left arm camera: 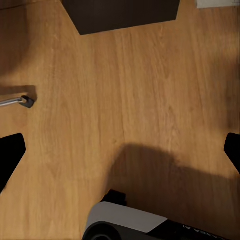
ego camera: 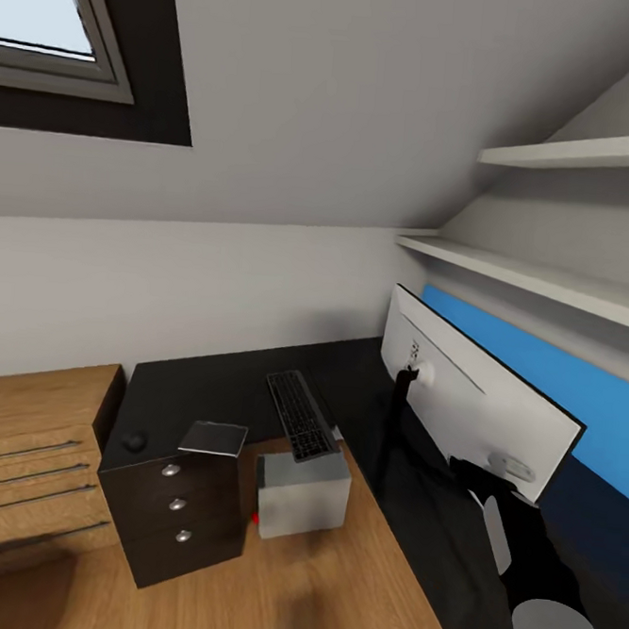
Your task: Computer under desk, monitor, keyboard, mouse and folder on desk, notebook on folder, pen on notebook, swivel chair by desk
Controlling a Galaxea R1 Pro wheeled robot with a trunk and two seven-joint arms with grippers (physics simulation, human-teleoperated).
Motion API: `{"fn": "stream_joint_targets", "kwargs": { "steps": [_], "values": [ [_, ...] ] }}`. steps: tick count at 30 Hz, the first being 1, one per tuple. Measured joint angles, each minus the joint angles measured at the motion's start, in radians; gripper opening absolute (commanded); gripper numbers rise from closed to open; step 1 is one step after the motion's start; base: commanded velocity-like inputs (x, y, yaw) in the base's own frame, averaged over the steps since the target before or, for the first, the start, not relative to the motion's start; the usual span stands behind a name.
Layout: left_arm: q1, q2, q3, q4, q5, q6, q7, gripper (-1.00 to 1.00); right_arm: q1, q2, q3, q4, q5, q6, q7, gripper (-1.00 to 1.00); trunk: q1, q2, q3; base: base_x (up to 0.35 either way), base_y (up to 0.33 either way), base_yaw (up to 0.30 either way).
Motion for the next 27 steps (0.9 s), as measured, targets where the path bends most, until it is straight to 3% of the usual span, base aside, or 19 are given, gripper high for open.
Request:
{"fn": "stream_joint_targets", "kwargs": {
  "steps": [17, 27],
  "values": [
    [0.000, 0.000, -0.001, 0.000, -0.001, 0.000, 0.000, 1.00, 0.001, 0.002, 0.004, 0.000, 0.000, -0.034, 0.003, 1.00, 0.000, 0.000, 0.000, 0.026, 0.009, -0.006],
    [0.000, 0.000, 0.000, 0.000, -0.001, 0.000, 0.000, 1.00, 0.002, 0.014, 0.007, 0.000, -0.002, -0.035, 0.004, 1.00, 0.000, 0.000, 0.000, -0.076, 0.270, 0.000]
  ]
}}
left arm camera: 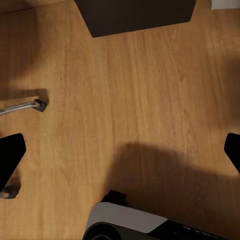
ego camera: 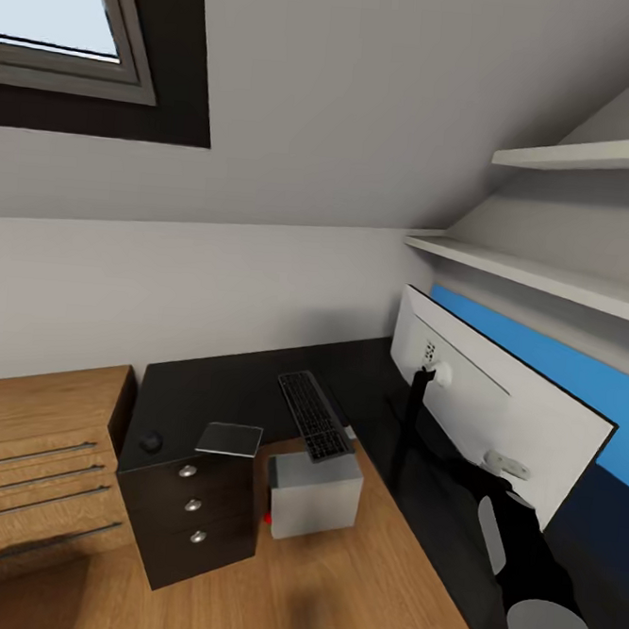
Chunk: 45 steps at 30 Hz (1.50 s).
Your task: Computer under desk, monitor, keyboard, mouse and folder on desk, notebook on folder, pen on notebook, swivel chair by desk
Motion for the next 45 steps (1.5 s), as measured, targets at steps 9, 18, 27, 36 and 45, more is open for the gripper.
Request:
{"fn": "stream_joint_targets", "kwargs": {
  "steps": [9, 18, 27, 36, 45],
  "values": [
    [0.000, 0.000, 0.000, 0.000, 0.000, 0.000, 0.000, 1.00, 0.000, 0.021, 0.001, 0.001, 0.002, -0.002, 0.000, 1.00, 0.000, 0.000, 0.000, -0.017, 0.088, -0.024],
    [0.000, 0.079, 0.031, -0.007, 0.084, 0.002, -0.135, 1.00, 0.001, 0.031, 0.068, 0.057, 0.005, -0.092, 0.013, 1.00, 0.000, 0.000, 0.000, 0.000, 0.002, 0.131],
    [0.000, 0.094, 0.039, -0.006, 0.104, 0.001, -0.197, 1.00, 0.000, 0.030, 0.087, 0.079, 0.005, -0.139, 0.014, 1.00, 0.000, 0.000, -0.004, 0.000, 0.000, 0.193],
    [0.000, 0.096, 0.040, -0.011, 0.105, 0.000, -0.205, 1.00, 0.001, 0.030, 0.091, 0.080, 0.005, -0.144, 0.015, 1.00, 0.000, 0.000, -0.006, 0.000, 0.000, 0.022],
    [0.000, 0.095, 0.042, -0.078, 0.104, 0.004, -0.203, 1.00, 0.001, 0.031, 0.104, 0.080, 0.005, -0.144, 0.015, 1.00, 0.000, 0.000, -0.007, 0.000, 0.000, -0.036]
  ]
}}
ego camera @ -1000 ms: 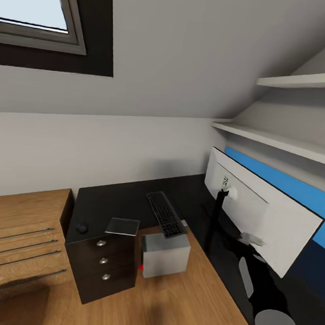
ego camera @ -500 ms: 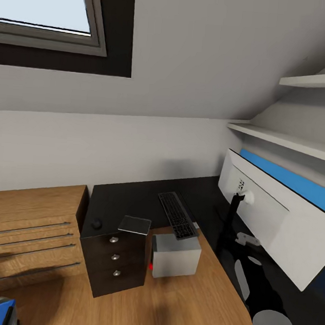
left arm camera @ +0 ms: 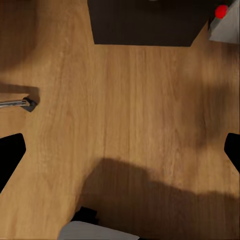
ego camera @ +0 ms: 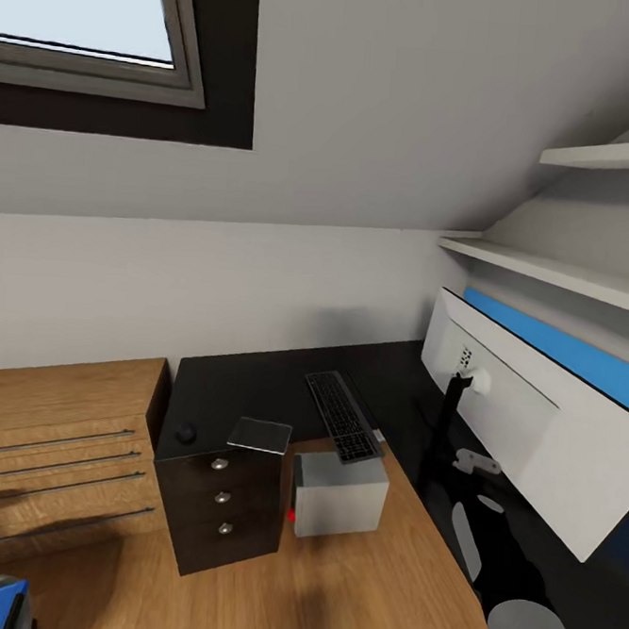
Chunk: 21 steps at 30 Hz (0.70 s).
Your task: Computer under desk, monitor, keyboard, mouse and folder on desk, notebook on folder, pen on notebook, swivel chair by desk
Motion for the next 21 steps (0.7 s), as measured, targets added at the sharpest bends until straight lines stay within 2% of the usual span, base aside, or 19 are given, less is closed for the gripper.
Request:
{"fn": "stream_joint_targets", "kwargs": {
  "steps": [3, 4, 5, 6, 7, 8, 11, 13, 14, 15, 16, 17, 18, 19, 21],
  "values": [
    [0.000, 0.001, 0.001, -0.064, -0.001, 0.008, 0.000, 1.00, 0.000, 0.000, 0.019, 0.000, 0.000, 0.000, 0.000, 1.00, 0.000, 0.000, 0.000, 0.000, 0.000, -0.006],
    [0.000, 0.037, 0.001, -0.174, 0.000, 0.205, 0.002, 1.00, -0.001, -0.001, 0.147, 0.044, 0.002, 0.002, -0.013, 1.00, 0.000, 0.000, 0.000, 0.000, 0.000, 0.000],
    [-0.001, 0.047, -0.003, -0.336, -0.001, 0.250, 0.004, 1.00, -0.002, -0.002, 0.174, 0.050, 0.003, 0.002, -0.018, 1.00, 0.000, 0.000, 0.000, 0.000, 0.000, 0.000],
    [-0.001, 0.064, -0.004, -0.437, 0.000, 0.325, 0.014, 1.00, -0.005, -0.002, 0.194, 0.061, 0.004, 0.001, -0.029, 1.00, 0.000, 0.000, 0.000, 0.000, 0.000, 0.000],
    [0.000, 0.071, -0.004, -0.469, 0.002, 0.357, 0.021, 1.00, -0.007, -0.002, 0.202, 0.066, 0.004, 0.001, -0.035, 1.00, 0.000, 0.000, 0.000, 0.000, 0.000, 0.000],
    [0.000, 0.083, -0.004, -0.549, 0.002, 0.422, 0.051, 1.00, -0.018, -0.003, 0.217, 0.084, 0.004, -0.002, -0.049, 1.00, 0.000, 0.000, 0.000, 0.000, 0.000, 0.000],
    [0.000, 0.089, -0.006, -0.638, 0.005, 0.461, 0.091, 1.00, -0.045, -0.005, 0.224, 0.109, 0.004, -0.012, -0.058, 1.00, 0.000, 0.000, 0.000, 0.000, 0.000, 0.000],
    [0.000, 0.091, -0.009, -0.723, 0.014, 0.496, 0.128, 1.00, -0.082, -0.007, 0.228, 0.152, 0.004, -0.029, -0.062, 1.00, 0.000, 0.000, 0.000, 0.000, 0.000, 0.000],
    [0.001, 0.093, -0.012, -0.838, 0.035, 0.585, 0.156, 1.00, -0.134, -0.013, 0.229, 0.234, 0.003, -0.069, -0.065, 1.00, 0.000, 0.000, 0.000, 0.000, 0.000, 0.000],
    [0.001, 0.094, -0.012, -0.878, 0.044, 0.618, 0.161, 1.00, -0.147, -0.016, 0.229, 0.259, 0.003, -0.083, -0.066, 1.00, 0.000, 0.000, 0.000, 0.000, 0.000, 0.000],
    [0.001, 0.095, -0.012, -0.932, 0.065, 0.683, 0.166, 1.00, -0.168, -0.022, 0.229, 0.301, 0.002, -0.113, -0.067, 1.00, 0.000, 0.000, 0.000, 0.000, 0.000, 0.000],
    [0.001, 0.096, -0.009, -0.983, 0.106, 0.746, 0.171, 1.00, -0.185, -0.031, 0.228, 0.344, 0.001, -0.149, -0.067, 1.00, 0.000, 0.000, 0.000, 0.000, 0.000, 0.000],
    [0.002, 0.097, -0.008, -1.006, 0.130, 0.772, 0.172, 1.00, -0.191, -0.036, 0.228, 0.363, 0.001, -0.166, -0.068, 1.00, 0.000, 0.000, 0.000, 0.000, 0.000, 0.000],
    [0.002, 0.101, -0.006, -1.046, 0.191, 0.820, 0.177, 1.00, -0.202, -0.045, 0.228, 0.403, 0.000, -0.208, -0.070, 1.00, 0.000, 0.000, 0.000, 0.000, 0.000, 0.000],
    [0.002, 0.107, -0.006, -1.059, 0.219, 0.840, 0.179, 1.00, -0.207, -0.048, 0.228, 0.420, 0.000, -0.232, -0.070, 1.00, 0.000, 0.000, 0.000, 0.000, 0.000, 0.000]
  ]
}}
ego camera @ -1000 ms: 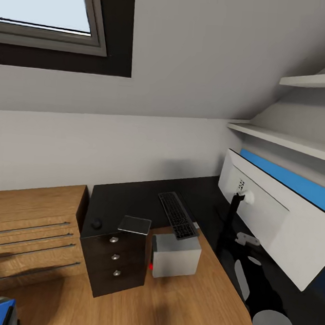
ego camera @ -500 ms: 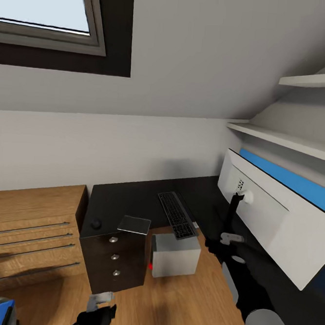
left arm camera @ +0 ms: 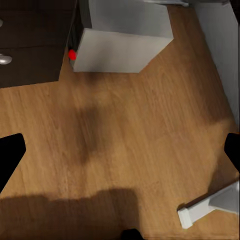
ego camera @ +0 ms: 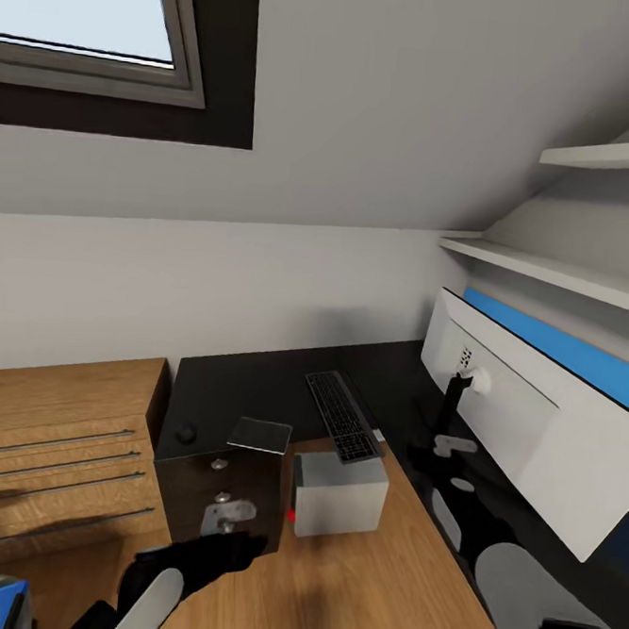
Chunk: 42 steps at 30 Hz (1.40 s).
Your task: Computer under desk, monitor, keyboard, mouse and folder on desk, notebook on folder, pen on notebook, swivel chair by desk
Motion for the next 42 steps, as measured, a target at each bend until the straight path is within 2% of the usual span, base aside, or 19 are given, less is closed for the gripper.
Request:
{"fn": "stream_joint_targets", "kwargs": {
  "steps": [2, 3, 7, 9, 18, 22, 23, 24, 25, 27, 29, 34, 35, 38, 42],
  "values": [
    [0.000, 0.013, 0.000, 0.004, 0.022, 0.015, 0.002, 1.00, -0.004, -0.003, 0.000, 0.015, 0.000, -0.023, -0.001, 1.00, 0.004, -0.007, -0.003, 0.000, 0.000, 0.000],
    [0.000, 0.034, 0.001, 0.013, 0.033, 0.022, 0.003, 1.00, -0.006, -0.004, 0.000, 0.022, 0.000, -0.036, -0.001, 1.00, 0.008, -0.014, -0.006, 0.000, 0.000, 0.000],
    [0.000, 0.063, 0.001, 0.019, 0.043, 0.018, 0.005, 1.00, -0.007, -0.007, -0.003, 0.027, -0.001, -0.047, -0.001, 1.00, 0.023, -0.042, -0.019, 0.000, 0.000, 0.000],
    [0.000, 0.068, 0.000, 0.021, 0.045, 0.012, 0.006, 1.00, -0.008, -0.008, -0.004, 0.028, -0.002, -0.049, -0.001, 1.00, 0.031, -0.056, -0.025, 0.000, 0.000, 0.000],
    [0.000, 0.075, -0.015, 0.020, 0.044, -0.022, 0.014, 1.00, -0.008, -0.011, -0.017, 0.029, -0.006, -0.055, -0.008, 1.00, 0.065, -0.119, -0.054, 0.000, 0.000, 0.000],
    [0.005, 0.075, -0.020, 0.001, 0.043, -0.035, 0.018, 1.00, -0.008, -0.017, -0.064, 0.030, -0.007, -0.077, -0.032, 1.00, 0.081, -0.147, -0.066, 0.000, 0.000, 0.000],
    [0.017, 0.076, -0.021, -0.020, 0.043, -0.039, 0.020, 1.00, -0.008, -0.019, -0.092, 0.030, -0.007, -0.090, -0.042, 1.00, 0.084, -0.154, -0.069, 0.000, 0.000, 0.000],
    [0.018, 0.076, -0.022, -0.021, 0.043, -0.039, 0.020, 1.00, -0.008, -0.019, -0.093, 0.030, -0.007, -0.090, -0.042, 1.00, 0.088, -0.161, -0.072, 0.000, 0.000, 0.000],
    [0.036, 0.076, -0.023, -0.046, 0.042, -0.041, 0.022, 1.00, -0.008, -0.020, -0.116, 0.030, -0.007, -0.099, -0.048, 1.00, 0.092, -0.168, -0.076, 0.000, 0.000, 0.000],
    [0.057, 0.076, -0.024, -0.075, 0.041, -0.043, 0.029, 1.00, -0.008, -0.021, -0.132, 0.030, -0.007, -0.105, -0.052, 1.00, 0.100, -0.182, -0.082, 0.000, 0.000, 0.000],
    [0.077, 0.076, -0.025, -0.100, 0.040, -0.045, 0.045, 1.00, -0.008, -0.022, -0.142, 0.031, -0.007, -0.108, -0.054, 1.00, 0.107, -0.196, -0.088, 0.000, 0.000, 0.000],
    [0.107, 0.075, -0.031, -0.135, 0.038, -0.088, 0.137, 1.00, -0.008, -0.022, -0.151, 0.030, -0.003, -0.113, -0.058, 1.00, 0.127, -0.232, -0.104, 0.000, 0.000, 0.000],
    [0.109, 0.075, -0.035, -0.137, 0.039, -0.099, 0.148, 1.00, -0.008, -0.023, -0.152, 0.030, -0.003, -0.114, -0.058, 1.00, 0.131, -0.239, -0.107, 0.000, 0.000, 0.000],
    [0.114, 0.078, -0.096, -0.143, 0.040, -0.152, 0.184, 1.00, -0.008, -0.024, -0.153, 0.027, 0.000, -0.118, -0.058, 1.00, 0.142, -0.260, -0.117, 0.000, 0.000, 0.000],
    [0.115, 0.079, -0.127, -0.144, 0.040, -0.169, 0.196, 1.00, -0.008, -0.024, -0.153, 0.027, 0.002, -0.125, -0.058, 1.00, 0.157, -0.288, -0.129, 0.000, 0.000, 0.000]
  ]
}}
